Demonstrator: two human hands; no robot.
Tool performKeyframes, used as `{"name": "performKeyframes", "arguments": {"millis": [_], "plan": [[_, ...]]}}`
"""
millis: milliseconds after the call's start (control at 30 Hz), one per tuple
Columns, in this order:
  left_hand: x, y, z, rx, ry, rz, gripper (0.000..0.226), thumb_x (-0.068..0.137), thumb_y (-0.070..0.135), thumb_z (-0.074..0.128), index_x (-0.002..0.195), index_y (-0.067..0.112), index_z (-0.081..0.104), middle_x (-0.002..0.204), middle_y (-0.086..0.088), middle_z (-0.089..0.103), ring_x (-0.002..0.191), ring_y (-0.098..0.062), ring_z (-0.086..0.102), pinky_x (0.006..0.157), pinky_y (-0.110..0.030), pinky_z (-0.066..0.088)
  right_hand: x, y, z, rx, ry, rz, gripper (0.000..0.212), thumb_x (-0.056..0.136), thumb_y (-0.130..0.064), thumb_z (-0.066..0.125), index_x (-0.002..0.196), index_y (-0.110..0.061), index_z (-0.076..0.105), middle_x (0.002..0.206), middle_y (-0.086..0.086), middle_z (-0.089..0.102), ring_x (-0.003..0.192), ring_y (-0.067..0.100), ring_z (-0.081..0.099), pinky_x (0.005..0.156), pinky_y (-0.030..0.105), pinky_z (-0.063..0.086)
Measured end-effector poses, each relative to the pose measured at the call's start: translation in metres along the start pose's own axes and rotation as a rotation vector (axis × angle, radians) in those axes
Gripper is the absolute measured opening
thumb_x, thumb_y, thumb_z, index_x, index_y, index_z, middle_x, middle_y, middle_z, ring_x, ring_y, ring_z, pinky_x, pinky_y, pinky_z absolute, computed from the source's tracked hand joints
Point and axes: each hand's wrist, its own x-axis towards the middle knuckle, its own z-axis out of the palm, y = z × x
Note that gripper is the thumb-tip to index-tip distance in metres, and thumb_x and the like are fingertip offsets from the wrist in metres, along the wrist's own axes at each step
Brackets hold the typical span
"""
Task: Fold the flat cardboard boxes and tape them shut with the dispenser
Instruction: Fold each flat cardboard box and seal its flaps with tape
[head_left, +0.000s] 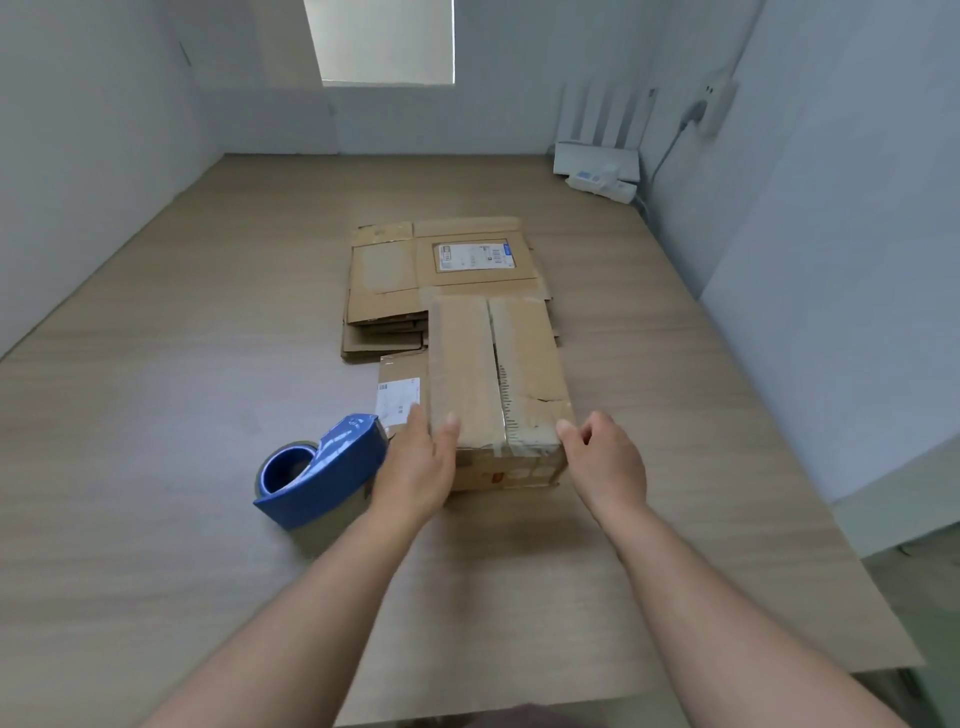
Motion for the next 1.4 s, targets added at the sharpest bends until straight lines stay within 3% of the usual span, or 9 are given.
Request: {"name": "performKeyframes", "arguments": {"millis": [100,233,400,533,700,800,900,1200,1400], "plan": [[0.001,0.007,0.022,-0.08,0.022,-0.16,0.086,0.093,0.06,0.037,0.153,0.006,0.006,0.154,-0.01,0.031,0.139,-0.029,0.034,0.109,-0.043,0.035,-0.005,-0.01,-0.005,-0.221,-0.029,-0.035,0.051,0.091,-0.062,0.038,0.098,-0.014,0.055,0.108,0.01,0.061,0.106,0.031,0.054,0.085,0.04,0.041],[-0.002,0.008,0.032,0.061,0.104,-0.285,0.094,0.079,0.075,0.048,0.139,0.007,0.023,0.131,-0.012,0.053,0.114,-0.033,0.056,0.086,-0.042,0.051,-0.014,-0.039,-0.003,-0.52,-0.087,-0.021,0.103,0.069,-0.091,0.027,0.126,-0.007,0.048,0.128,0.011,0.052,0.119,0.03,0.046,0.092,0.043,0.036],[0.001,0.001,0.031,0.092,0.122,-0.231,0.073,0.093,0.059,0.041,0.141,0.007,0.024,0.131,-0.014,0.055,0.115,-0.034,0.054,0.088,-0.041,0.048,-0.008,-0.026,0.004,-0.321,-0.08,-0.034,0.07,0.085,-0.068,0.046,0.118,-0.005,0.047,0.123,0.014,0.055,0.116,0.033,0.05,0.091,0.039,0.039],[0.002,-0.014,0.024,0.02,0.108,-0.15,0.055,0.098,0.051,0.031,0.138,0.014,0.035,0.126,-0.013,0.058,0.114,-0.034,0.054,0.095,-0.044,0.045,0.001,-0.008,-0.005,0.034,-0.185,-0.044,0.032,0.096,-0.041,0.047,0.087,-0.011,0.044,0.084,0.006,0.054,0.085,0.029,0.052,0.07,0.035,0.037],[0.005,-0.019,0.008,0.135,-0.037,-0.041,0.069,0.093,0.063,0.027,0.144,0.016,0.03,0.127,-0.008,0.059,0.111,-0.03,0.058,0.09,-0.041,0.049,0.008,-0.004,-0.023,-0.104,-0.286,-0.174,0.044,0.089,-0.059,0.049,0.076,-0.017,0.044,0.077,0.0,0.055,0.077,0.026,0.054,0.066,0.037,0.041],[0.003,-0.008,0.001,0.57,-0.06,0.008,0.078,0.081,0.077,0.037,0.126,0.014,0.034,0.109,-0.003,0.063,0.093,-0.024,0.063,0.064,-0.033,0.049,0.011,-0.012,-0.025,-0.44,-0.267,-0.294,0.069,0.069,-0.08,0.055,0.1,-0.018,0.054,0.098,0.0,0.064,0.094,0.025,0.061,0.069,0.034,0.042],[0.003,-0.007,0.0,0.704,-0.008,0.04,0.065,0.086,0.072,0.034,0.113,0.014,0.037,0.09,-0.002,0.061,0.081,-0.023,0.063,0.06,-0.034,0.049,0.014,-0.013,-0.023,-0.546,-0.218,-0.384,0.066,0.08,-0.07,0.053,0.111,-0.012,0.051,0.11,0.007,0.064,0.103,0.028,0.06,0.072,0.034,0.039],[0.001,-0.03,-0.026,-0.001,-0.329,0.022,0.046,0.101,0.037,0.041,0.144,0.028,0.03,0.141,0.0,0.051,0.118,-0.014,0.051,0.099,-0.032,0.044,0.021,0.006,-0.033,-0.299,-0.381,-0.426,0.029,0.092,-0.037,0.057,0.086,-0.016,0.038,0.088,0.002,0.05,0.085,0.025,0.048,0.067,0.031,0.029],[-0.005,0.009,-0.008,0.617,-0.083,-0.05,0.087,0.072,0.086,0.038,0.12,0.014,0.041,0.107,0.0,0.061,0.092,-0.019,0.061,0.062,-0.031,0.045,0.001,-0.024,-0.022,-0.582,-0.235,-0.211,0.106,0.054,-0.096,0.043,0.118,-0.012,0.053,0.115,0.004,0.061,0.11,0.027,0.057,0.084,0.036,0.046]]}}
